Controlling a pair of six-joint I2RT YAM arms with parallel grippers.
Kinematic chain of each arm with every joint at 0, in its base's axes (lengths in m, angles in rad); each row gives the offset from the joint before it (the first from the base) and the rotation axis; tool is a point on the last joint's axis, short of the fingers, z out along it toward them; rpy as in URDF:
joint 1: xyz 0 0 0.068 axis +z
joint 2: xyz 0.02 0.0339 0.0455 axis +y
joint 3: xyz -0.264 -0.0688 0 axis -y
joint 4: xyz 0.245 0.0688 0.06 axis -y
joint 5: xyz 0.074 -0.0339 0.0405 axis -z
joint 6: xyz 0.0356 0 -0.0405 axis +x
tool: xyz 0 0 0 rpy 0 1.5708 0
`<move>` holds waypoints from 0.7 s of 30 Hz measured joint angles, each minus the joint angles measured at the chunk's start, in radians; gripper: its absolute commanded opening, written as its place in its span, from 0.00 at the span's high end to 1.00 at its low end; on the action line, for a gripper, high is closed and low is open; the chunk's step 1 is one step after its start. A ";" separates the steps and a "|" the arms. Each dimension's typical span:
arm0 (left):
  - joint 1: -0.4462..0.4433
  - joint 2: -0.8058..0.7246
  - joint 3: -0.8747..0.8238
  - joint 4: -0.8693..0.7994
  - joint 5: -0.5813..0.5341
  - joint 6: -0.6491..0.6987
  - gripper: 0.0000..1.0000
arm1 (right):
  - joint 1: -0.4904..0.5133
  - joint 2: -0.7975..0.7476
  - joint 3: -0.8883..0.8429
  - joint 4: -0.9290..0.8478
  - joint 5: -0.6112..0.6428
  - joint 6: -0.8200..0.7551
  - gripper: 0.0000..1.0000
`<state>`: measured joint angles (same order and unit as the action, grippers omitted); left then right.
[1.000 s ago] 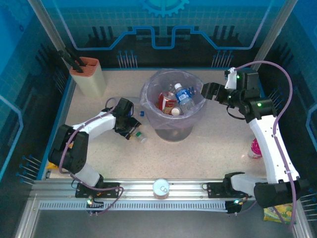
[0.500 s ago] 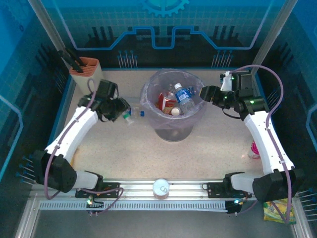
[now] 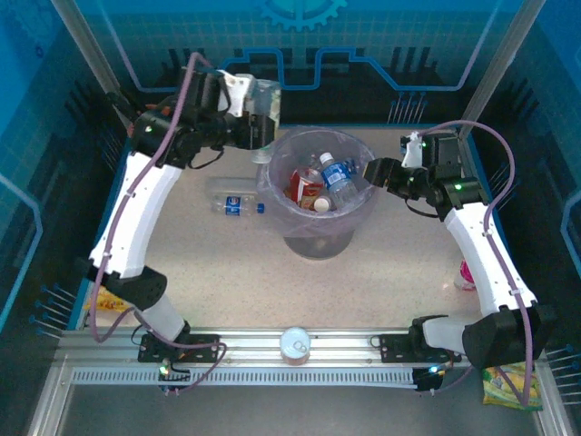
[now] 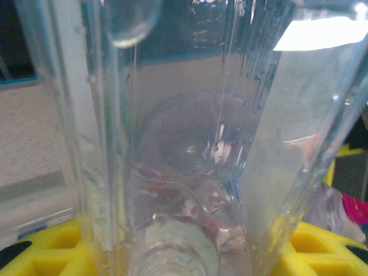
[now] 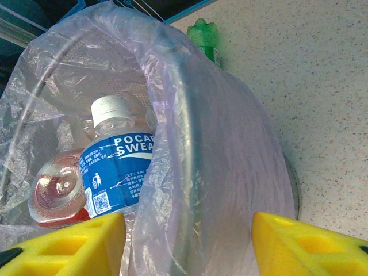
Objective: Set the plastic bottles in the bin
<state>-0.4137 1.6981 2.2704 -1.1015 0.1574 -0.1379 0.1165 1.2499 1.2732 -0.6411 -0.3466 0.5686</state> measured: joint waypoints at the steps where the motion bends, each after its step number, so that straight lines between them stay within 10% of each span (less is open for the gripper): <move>1: -0.011 0.026 0.030 -0.016 0.010 0.029 0.63 | 0.000 0.000 0.000 0.000 0.000 0.000 0.39; 7: -0.055 0.211 0.233 -0.150 0.043 0.184 0.64 | 0.000 -0.001 -0.005 0.007 -0.003 0.000 0.39; 16: -0.073 0.355 0.272 -0.251 0.038 0.262 0.15 | 0.000 -0.009 -0.017 0.010 -0.003 0.000 0.39; 21: -0.076 0.354 0.280 -0.245 0.031 0.272 0.12 | 0.000 -0.009 -0.017 0.014 -0.004 0.000 0.38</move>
<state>-0.4892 2.0521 2.5504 -1.3460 0.1879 0.1337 0.1165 1.2407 1.2564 -0.6273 -0.3504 0.5686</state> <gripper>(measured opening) 0.878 0.614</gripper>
